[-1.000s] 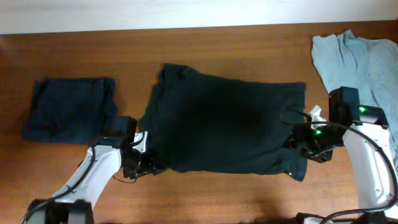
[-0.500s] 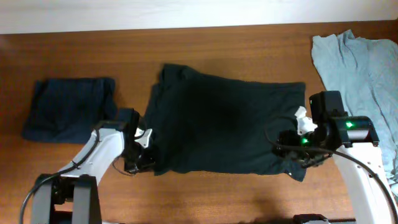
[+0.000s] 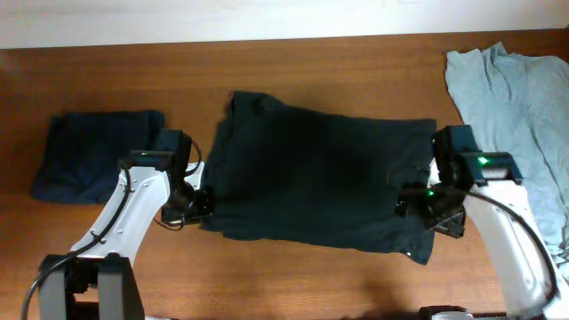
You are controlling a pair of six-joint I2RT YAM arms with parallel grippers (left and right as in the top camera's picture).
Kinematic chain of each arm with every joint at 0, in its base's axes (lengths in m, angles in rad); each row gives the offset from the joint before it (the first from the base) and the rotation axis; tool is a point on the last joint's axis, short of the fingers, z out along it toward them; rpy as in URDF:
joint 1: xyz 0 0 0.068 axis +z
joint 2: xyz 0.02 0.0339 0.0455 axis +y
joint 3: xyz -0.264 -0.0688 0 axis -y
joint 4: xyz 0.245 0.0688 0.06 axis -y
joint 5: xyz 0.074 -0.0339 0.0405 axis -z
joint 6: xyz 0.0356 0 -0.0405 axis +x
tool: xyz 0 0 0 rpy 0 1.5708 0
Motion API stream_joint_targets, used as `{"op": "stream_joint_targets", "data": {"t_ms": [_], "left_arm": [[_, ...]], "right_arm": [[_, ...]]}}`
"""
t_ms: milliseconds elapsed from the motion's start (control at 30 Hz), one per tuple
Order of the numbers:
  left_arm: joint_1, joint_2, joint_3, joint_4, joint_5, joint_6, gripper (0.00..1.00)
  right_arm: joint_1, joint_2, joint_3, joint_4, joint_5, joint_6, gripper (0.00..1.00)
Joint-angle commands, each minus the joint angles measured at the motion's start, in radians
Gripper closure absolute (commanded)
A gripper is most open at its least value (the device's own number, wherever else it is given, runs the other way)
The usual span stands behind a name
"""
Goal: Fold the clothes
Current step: 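Lift the near hem with both grippers and fold it toward the far edge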
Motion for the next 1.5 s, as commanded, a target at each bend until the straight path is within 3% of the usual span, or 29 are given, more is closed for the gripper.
{"op": "stream_joint_targets", "data": {"t_ms": [0, 167, 433, 567, 700, 767, 800, 900, 1233, 1267, 1367, 1467], "left_arm": [[0.007, 0.006, 0.016, -0.005, -0.041, -0.015, 0.99], [0.006, 0.006, 0.016, 0.000, -0.053, -0.027, 0.99], [0.006, 0.006, 0.016, 0.000, -0.053, -0.027, 1.00], [0.006, 0.006, 0.016, 0.000, -0.053, -0.027, 0.99], [0.006, 0.006, 0.016, 0.000, -0.053, -0.027, 0.99], [0.006, 0.006, 0.016, 0.000, -0.053, -0.027, 0.99], [0.006, 0.006, 0.016, 0.000, -0.053, -0.027, 0.99], [0.006, 0.006, 0.016, -0.002, -0.052, -0.027, 0.99], [0.006, -0.005, 0.027, -0.019, -0.046, -0.027, 0.99], [0.006, -0.005, 0.027, -0.019, -0.046, -0.027, 0.99], [0.006, -0.005, 0.027, -0.017, -0.046, -0.027, 0.99], [0.006, -0.005, 0.027, -0.014, -0.046, -0.027, 0.99]], "right_arm": [[0.003, 0.075, -0.050, 0.012, 0.019, 0.023, 0.20], [0.003, 0.119, -0.125, 0.042, 0.011, 0.042, 0.25], [0.003, 0.118, -0.304, 0.195, 0.005, 0.254, 0.29], [0.003, 0.118, -0.376, 0.290, -0.067, 0.283, 0.57], [0.003, 0.118, -0.378, 0.299, -0.066, 0.282, 0.63], [0.003, 0.118, -0.374, 0.303, -0.055, 0.282, 0.75], [0.003, 0.118, -0.363, 0.303, -0.041, 0.281, 0.87], [0.003, 0.113, -0.318, 0.276, 0.019, 0.271, 0.96], [0.004, 0.040, -0.214, 0.137, 0.131, 0.252, 0.93], [0.004, 0.040, -0.219, 0.115, 0.124, 0.252, 0.73], [0.004, 0.040, -0.271, 0.121, 0.121, 0.256, 0.45], [0.004, 0.040, -0.344, 0.215, 0.068, 0.256, 0.41]]}}
